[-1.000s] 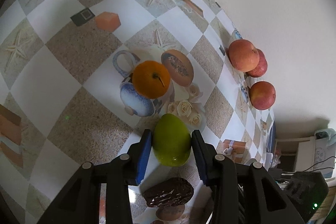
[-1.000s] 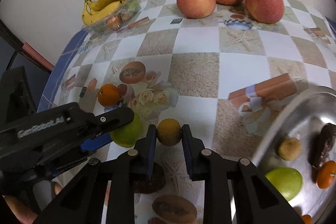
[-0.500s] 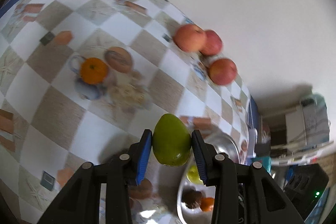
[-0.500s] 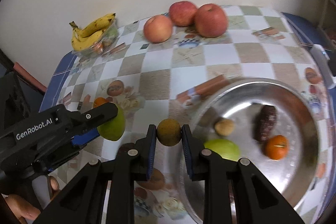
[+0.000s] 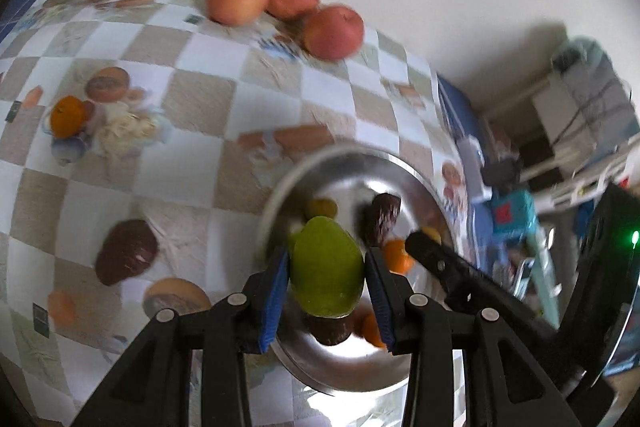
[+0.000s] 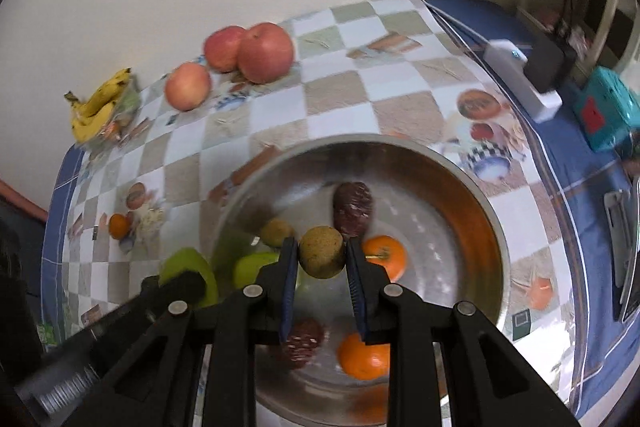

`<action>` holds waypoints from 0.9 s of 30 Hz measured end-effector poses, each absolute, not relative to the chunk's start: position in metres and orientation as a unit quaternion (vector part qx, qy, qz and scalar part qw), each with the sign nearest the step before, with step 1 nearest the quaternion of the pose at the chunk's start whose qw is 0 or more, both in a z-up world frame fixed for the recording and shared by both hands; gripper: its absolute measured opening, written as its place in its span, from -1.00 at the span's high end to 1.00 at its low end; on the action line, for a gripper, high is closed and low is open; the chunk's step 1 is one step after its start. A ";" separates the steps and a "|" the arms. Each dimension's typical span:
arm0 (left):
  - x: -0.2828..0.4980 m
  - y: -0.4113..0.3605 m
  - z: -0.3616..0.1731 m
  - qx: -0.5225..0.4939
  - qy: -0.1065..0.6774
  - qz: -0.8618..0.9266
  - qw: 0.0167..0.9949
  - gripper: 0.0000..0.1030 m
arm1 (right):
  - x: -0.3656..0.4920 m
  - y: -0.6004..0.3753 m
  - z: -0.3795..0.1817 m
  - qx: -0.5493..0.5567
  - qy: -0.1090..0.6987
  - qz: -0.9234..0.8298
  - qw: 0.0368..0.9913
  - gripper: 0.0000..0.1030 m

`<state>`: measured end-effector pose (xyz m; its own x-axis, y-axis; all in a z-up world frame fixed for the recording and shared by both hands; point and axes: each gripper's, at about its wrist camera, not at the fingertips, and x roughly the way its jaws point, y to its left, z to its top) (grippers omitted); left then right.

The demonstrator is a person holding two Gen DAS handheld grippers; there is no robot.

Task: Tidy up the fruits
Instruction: 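Carry the green pear and the yellow fruit over the steel bowl with both grippers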

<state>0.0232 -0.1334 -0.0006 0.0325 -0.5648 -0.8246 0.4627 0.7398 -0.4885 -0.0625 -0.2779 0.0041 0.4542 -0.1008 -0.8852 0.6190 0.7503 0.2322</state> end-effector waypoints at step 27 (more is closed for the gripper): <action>0.004 -0.151 -0.036 0.033 0.624 -0.338 0.704 0.20 | -0.053 -0.279 -0.037 0.316 0.515 -0.189 0.774 0.50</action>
